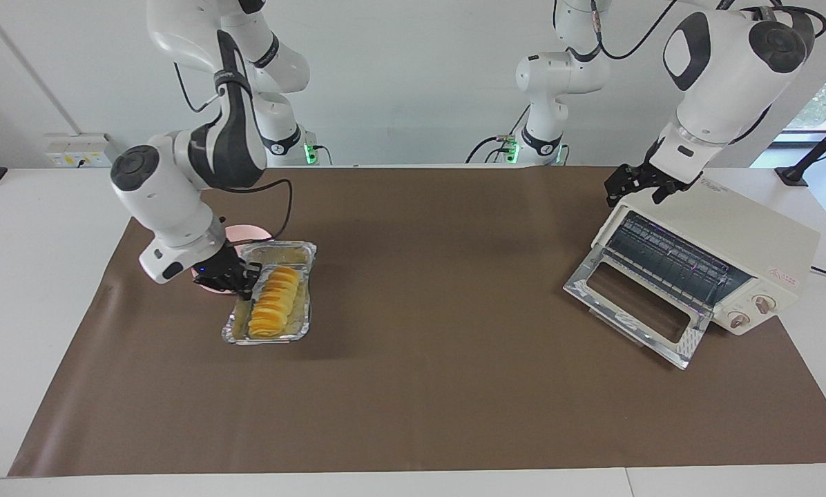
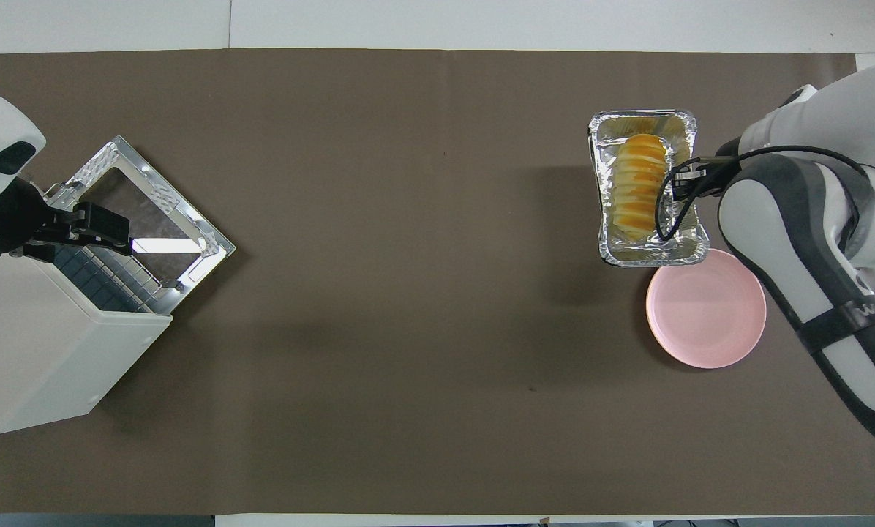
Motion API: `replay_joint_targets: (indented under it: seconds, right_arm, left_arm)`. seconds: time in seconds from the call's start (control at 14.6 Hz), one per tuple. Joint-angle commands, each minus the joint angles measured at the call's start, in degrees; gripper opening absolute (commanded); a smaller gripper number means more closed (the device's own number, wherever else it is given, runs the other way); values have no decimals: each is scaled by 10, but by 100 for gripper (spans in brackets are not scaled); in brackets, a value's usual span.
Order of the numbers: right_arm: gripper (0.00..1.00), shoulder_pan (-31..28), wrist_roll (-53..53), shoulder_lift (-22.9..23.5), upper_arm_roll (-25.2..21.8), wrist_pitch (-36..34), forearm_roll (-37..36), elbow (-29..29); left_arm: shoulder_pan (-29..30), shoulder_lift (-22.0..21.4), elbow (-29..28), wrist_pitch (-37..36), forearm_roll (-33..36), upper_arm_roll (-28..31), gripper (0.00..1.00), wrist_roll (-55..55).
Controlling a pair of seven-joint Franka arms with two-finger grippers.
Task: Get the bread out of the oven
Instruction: 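Slide the foil tray beside the pink plate with the right gripper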
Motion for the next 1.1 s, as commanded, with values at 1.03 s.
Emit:
replay_joint_targets:
  seconds: [1.03]
  right_arm:
    - [0, -82, -127, 124, 5, 63, -5, 59]
  left_arm:
    - [15, -17, 2, 4, -6, -22, 100, -2]
